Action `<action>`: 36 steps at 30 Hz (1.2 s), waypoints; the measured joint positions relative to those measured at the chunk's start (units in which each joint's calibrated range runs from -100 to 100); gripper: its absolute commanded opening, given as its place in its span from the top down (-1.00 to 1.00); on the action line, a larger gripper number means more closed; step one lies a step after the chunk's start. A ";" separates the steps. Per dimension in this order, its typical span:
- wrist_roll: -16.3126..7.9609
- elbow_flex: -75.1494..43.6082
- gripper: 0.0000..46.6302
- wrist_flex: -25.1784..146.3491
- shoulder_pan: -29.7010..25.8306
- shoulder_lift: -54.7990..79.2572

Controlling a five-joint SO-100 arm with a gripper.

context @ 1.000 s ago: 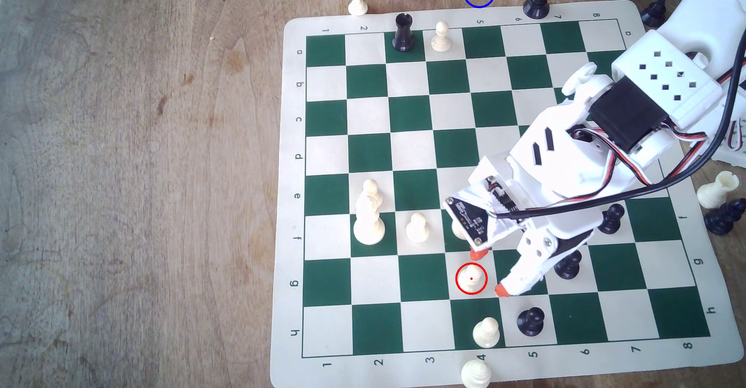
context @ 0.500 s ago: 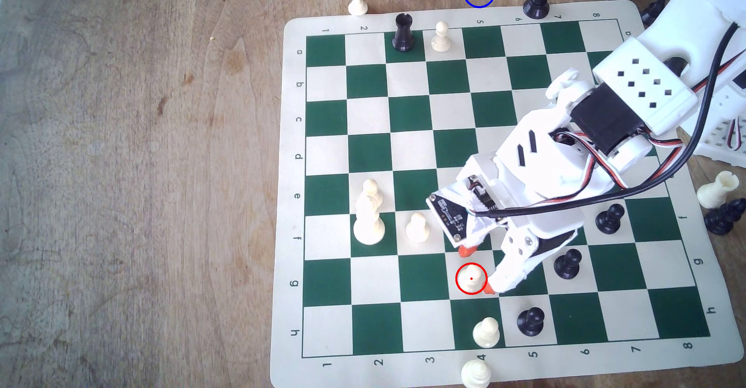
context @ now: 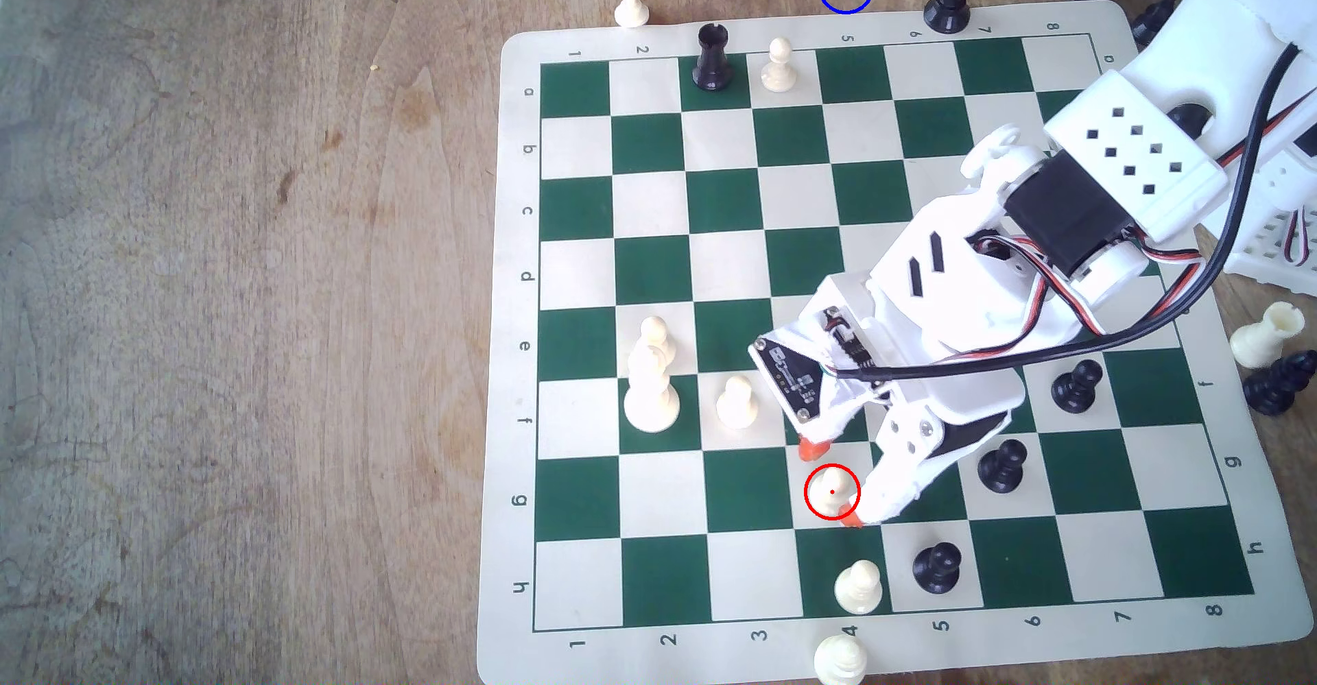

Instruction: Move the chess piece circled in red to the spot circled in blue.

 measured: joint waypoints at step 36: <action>-1.51 0.72 0.99 1.43 -0.29 -2.60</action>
